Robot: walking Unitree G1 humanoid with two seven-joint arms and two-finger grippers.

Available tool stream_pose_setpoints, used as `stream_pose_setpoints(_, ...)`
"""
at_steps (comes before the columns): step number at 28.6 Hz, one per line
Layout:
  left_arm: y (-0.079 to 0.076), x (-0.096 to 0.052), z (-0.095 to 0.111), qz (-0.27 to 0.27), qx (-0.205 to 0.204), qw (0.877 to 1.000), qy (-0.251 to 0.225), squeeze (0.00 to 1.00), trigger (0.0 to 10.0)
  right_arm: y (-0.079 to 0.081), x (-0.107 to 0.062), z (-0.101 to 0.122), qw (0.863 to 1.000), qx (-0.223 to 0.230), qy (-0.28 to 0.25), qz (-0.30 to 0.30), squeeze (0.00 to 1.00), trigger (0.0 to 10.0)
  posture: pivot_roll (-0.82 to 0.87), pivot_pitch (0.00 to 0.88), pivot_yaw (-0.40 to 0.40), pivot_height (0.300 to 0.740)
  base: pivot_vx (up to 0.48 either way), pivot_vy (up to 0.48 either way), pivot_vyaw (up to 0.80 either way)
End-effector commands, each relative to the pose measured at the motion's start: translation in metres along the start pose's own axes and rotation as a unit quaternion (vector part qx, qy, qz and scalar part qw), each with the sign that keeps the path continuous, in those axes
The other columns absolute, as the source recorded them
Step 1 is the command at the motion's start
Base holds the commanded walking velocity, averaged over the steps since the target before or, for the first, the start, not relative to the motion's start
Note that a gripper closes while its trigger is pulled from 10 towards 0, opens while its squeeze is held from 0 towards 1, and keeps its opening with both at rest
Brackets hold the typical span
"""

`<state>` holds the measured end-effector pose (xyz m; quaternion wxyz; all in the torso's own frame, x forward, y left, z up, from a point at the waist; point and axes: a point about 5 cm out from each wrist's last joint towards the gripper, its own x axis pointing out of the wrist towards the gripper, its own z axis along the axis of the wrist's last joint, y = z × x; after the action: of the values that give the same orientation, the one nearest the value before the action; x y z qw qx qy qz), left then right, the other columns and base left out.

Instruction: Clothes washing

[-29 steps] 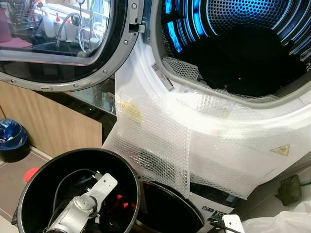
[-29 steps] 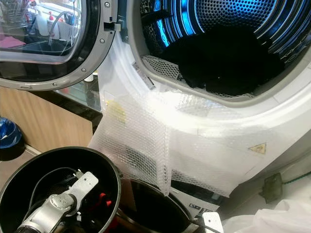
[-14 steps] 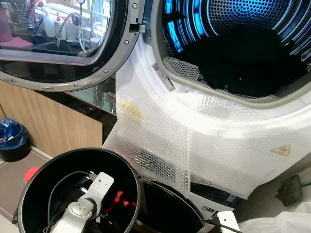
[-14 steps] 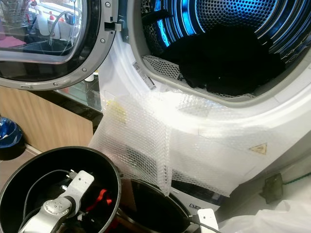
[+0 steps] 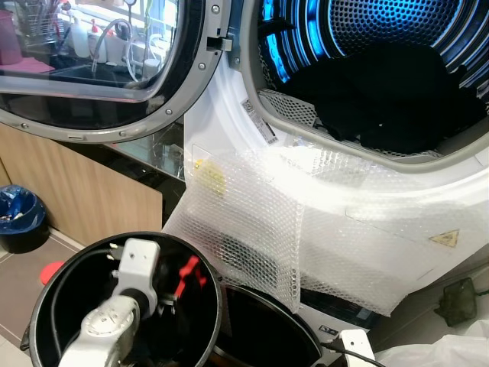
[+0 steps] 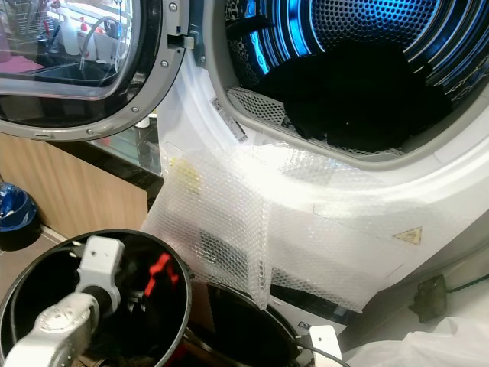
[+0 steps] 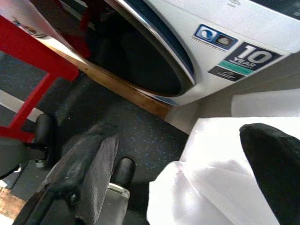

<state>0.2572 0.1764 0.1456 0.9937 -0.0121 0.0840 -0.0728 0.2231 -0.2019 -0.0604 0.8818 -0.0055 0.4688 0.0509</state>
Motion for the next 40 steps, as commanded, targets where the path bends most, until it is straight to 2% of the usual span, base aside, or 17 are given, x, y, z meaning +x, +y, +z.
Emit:
stream_pose_setpoints(1,-0.016,-0.004,0.028,-0.058,-0.021,0.996,-0.068,0.00,0.0,-0.001,0.000,0.014,1.000,-0.001,-0.027,0.010,0.00,10.0,0.15,0.000,-0.192,0.740,0.000,0.000,0.00)
stream_pose_setpoints(5,-0.028,-0.012,0.061,-0.117,-0.033,0.983,-0.138,0.00,0.0,0.001,-0.001,0.033,0.997,0.000,-0.066,0.049,0.00,10.0,0.15,0.000,-0.189,0.740,0.000,0.000,0.00)
stream_pose_setpoints(7,-0.033,-0.016,0.081,-0.151,-0.034,0.972,-0.177,0.00,0.0,0.003,-0.006,0.054,0.986,0.008,-0.112,0.125,0.00,10.0,0.16,0.000,-0.184,0.740,0.000,0.000,0.00)
stream_pose_setpoints(13,-0.033,-0.018,0.082,-0.198,-0.025,0.966,-0.166,0.00,0.0,-0.005,-0.022,0.083,0.954,-0.014,-0.172,0.246,0.00,10.0,0.15,0.000,-0.171,0.740,0.000,0.000,0.00)
stream_pose_setpoints(14,-0.033,-0.018,0.080,-0.202,-0.022,0.966,-0.160,0.00,0.0,-0.007,-0.025,0.087,0.949,-0.020,-0.181,0.256,0.50,10.0,0.14,0.000,-0.168,0.740,0.000,0.000,0.00)
stream_pose_setpoints(15,-0.031,-0.018,0.079,-0.203,-0.016,0.967,-0.153,0.00,0.0,-0.011,-0.028,0.092,0.944,-0.023,-0.192,0.266,0.50,10.0,0.14,0.000,-0.167,0.740,0.000,0.000,0.00)
stream_pose_setpoints(16,-0.029,-0.017,0.077,-0.203,-0.010,0.968,-0.146,0.00,0.0,-0.014,-0.032,0.099,0.938,-0.021,-0.206,0.278,1.00,10.0,0.13,0.000,-0.163,0.740,0.000,0.000,0.00)
stream_pose_setpoints(21,-0.023,-0.017,0.074,-0.208,0.002,0.970,-0.128,0.00,0.0,-0.028,-0.053,0.114,0.902,-0.043,-0.246,0.352,1.00,10.0,0.13,0.000,-0.158,0.740,0.000,0.000,0.00)
stream_pose_setpoints(22,-0.023,-0.017,0.074,-0.208,0.002,0.970,-0.128,0.00,0.0,-0.028,-0.053,0.114,0.902,-0.043,-0.246,0.352,1.00,10.0,0.13,0.000,-0.158,0.740,0.000,0.000,0.00)
stream_pose_setpoints(23,-0.019,-0.014,0.073,-0.207,0.012,0.971,-0.121,0.00,0.0,-0.029,-0.069,0.108,0.870,-0.119,-0.231,0.418,1.00,10.0,0.12,0.000,-0.156,0.740,0.000,0.000,0.00)
stream_pose_setpoints(24,-0.017,-0.013,0.074,-0.204,0.015,0.972,-0.120,0.00,0.0,-0.030,-0.073,0.102,0.862,-0.143,-0.212,0.438,1.00,10.0,0.12,0.000,-0.156,0.740,0.000,0.000,0.00)
stream_pose_setpoints(26,-0.013,-0.010,0.074,-0.197,0.020,0.973,-0.119,0.00,0.0,-0.042,-0.073,0.074,0.871,-0.230,-0.113,0.419,1.00,10.0,0.11,0.000,-0.154,0.740,0.000,0.000,0.00)
stream_pose_setpoints(27,-0.013,-0.010,0.074,-0.197,0.020,0.973,-0.119,0.00,0.0,-0.042,-0.073,0.074,0.871,-0.230,-0.113,0.419,1.00,10.0,0.11,0.000,-0.154,0.740,0.000,0.000,0.00)
stream_pose_setpoints(30,-0.013,-0.006,0.075,-0.199,0.020,0.972,-0.119,0.00,0.0,-0.061,-0.067,0.031,0.865,-0.355,0.045,0.352,1.00,10.0,0.08,0.000,-0.148,0.740,0.000,0.000,0.00)
stream_pose_setpoints(37,-0.014,-0.001,0.076,-0.203,0.022,0.972,-0.119,0.00,0.0,-0.043,-0.075,0.030,0.851,-0.335,0.022,0.404,1.00,10.0,0.07,0.000,-0.148,0.740,0.000,0.000,0.00)
stream_pose_setpoints(39,-0.020,-0.001,0.077,-0.220,0.025,0.968,-0.118,0.00,0.0,-0.024,-0.083,0.056,0.843,-0.270,-0.079,0.458,1.00,10.0,0.08,0.000,-0.149,0.740,0.000,0.000,0.00)
stream_pose_setpoints(40,-0.020,-0.001,0.077,-0.220,0.025,0.968,-0.118,0.00,0.0,-0.024,-0.083,0.056,0.843,-0.270,-0.079,0.458,1.00,10.0,0.08,0.000,-0.149,0.740,0.000,0.000,0.00)
